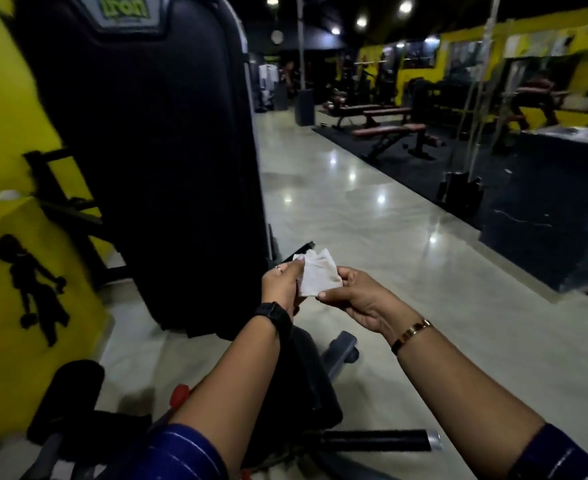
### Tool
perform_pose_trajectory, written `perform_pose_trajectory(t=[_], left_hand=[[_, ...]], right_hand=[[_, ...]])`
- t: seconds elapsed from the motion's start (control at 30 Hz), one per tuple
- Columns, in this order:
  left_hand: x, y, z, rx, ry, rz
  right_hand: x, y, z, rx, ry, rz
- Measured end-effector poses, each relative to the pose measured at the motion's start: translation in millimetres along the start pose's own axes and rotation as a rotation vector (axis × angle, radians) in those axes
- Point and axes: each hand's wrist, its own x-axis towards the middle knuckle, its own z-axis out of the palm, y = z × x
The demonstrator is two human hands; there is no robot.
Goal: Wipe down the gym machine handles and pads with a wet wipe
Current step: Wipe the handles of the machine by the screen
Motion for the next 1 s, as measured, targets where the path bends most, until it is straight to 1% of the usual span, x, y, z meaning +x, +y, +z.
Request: perform_pose_trajectory(t=[0.07,0.2,0.3,0.43,0.5,0.57,0.7,0.87,1.0], left_hand=[[-4.4,1.6,-6.6,-0.026,0.055,0.007],[-21.3,4.8,-31.4,-0.086,0.229,0.058],[-41.7,2.3,-53.4,-0.133,0.365,0.093],[-85.6,3.8,-99.4,-0.234,0.531,0.119],[-112.4,4.8,-122.7,-0.277,0.588,0.155],[-139.0,4.0,-141.0,-0.303,0.593,0.199],[-204.4,1.8,-177.3,-0.298,0.623,0.335],[-283.3,1.2,-221.1,-0.362,0.780,0.477],[-342.5,1.8,-253.4,-0.444,0.935,0.567]], right_hand=[[4.7,-4.1,2.5,-0.001,-0.059,0.037],[14.3,1.7,16.9,-0.069,-0.249,0.140],[14.9,14.9,39.8,-0.091,-0.330,0.170],[10.5,36.6,93.4,-0.110,-0.350,0.142],[1.8,49.1,123.0,-0.128,-0.378,0.165],[-8.5,62.2,149.5,-0.131,-0.407,0.190],[-42.6,86.9,209.2,-0.118,-0.550,0.276],[-94.4,116.1,276.5,-0.094,-0.701,0.377],[-138.2,140.2,334.5,-0.091,-0.811,0.435]])
